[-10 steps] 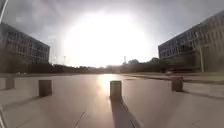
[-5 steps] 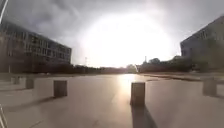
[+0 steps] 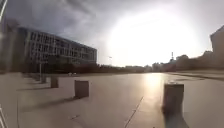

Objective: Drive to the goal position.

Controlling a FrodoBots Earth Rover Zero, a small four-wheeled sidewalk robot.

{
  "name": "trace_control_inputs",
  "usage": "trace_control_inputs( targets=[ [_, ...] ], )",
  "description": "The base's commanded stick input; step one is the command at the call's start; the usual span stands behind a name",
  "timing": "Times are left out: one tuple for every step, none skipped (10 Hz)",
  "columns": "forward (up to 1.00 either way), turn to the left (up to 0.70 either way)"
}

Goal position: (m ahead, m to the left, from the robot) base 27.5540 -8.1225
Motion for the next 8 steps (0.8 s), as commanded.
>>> trace_control_inputs(
  targets=[
    [0.70, -0.34],
    [0.70, -0.35],
    [0.70, -0.35],
    [0.70, -0.35],
    [0.70, -0.35],
    [0.70, -0.35],
    [0.70, -0.35],
    [0.70, -0.35]
  ],
)
